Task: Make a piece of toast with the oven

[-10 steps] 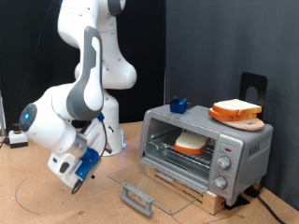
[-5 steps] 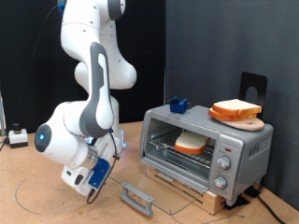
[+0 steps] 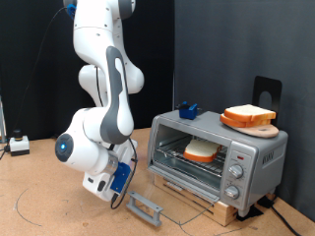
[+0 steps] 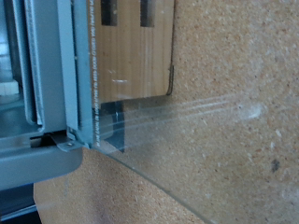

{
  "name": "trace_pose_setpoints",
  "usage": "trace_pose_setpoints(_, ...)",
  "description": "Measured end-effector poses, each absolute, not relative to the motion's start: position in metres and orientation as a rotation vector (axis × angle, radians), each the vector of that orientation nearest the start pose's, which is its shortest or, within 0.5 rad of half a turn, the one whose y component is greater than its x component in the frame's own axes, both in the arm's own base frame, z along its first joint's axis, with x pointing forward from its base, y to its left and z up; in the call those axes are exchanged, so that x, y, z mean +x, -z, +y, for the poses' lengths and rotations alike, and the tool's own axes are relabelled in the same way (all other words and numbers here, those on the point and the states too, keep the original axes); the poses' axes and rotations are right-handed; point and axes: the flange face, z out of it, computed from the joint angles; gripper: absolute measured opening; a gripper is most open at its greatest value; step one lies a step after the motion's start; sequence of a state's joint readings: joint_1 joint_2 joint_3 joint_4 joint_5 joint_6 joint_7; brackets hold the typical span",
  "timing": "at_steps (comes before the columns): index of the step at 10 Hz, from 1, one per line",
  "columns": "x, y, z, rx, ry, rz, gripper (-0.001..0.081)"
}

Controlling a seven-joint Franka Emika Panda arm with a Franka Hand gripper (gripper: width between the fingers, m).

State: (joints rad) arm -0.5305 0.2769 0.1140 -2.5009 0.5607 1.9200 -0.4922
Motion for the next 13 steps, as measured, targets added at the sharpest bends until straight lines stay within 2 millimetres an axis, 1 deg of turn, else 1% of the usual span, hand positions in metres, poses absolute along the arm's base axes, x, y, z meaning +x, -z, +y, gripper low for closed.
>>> trace_pose_setpoints(2,0.350,-0.168,-0.112,-2.204,-0.677,0.369,0.0810)
trace_pose_setpoints(5,0.343,-0.202,-0.117,-2.111,-0.681,0.291,0.0810)
trace_pose_setpoints(7,0.340,-0.223,-0.116,-2.104,-0.684,0.258,0.0810)
trace_pose_setpoints(9,0.331,-0.239,-0.110,-2.132,-0.692,0.221,0.0810)
trace_pose_setpoints(11,0.318,-0.248,-0.096,-2.169,-0.755,0.176,0.0810)
trace_pose_setpoints(13,0.311,-0.256,-0.088,-2.202,-0.748,0.166,0.0810)
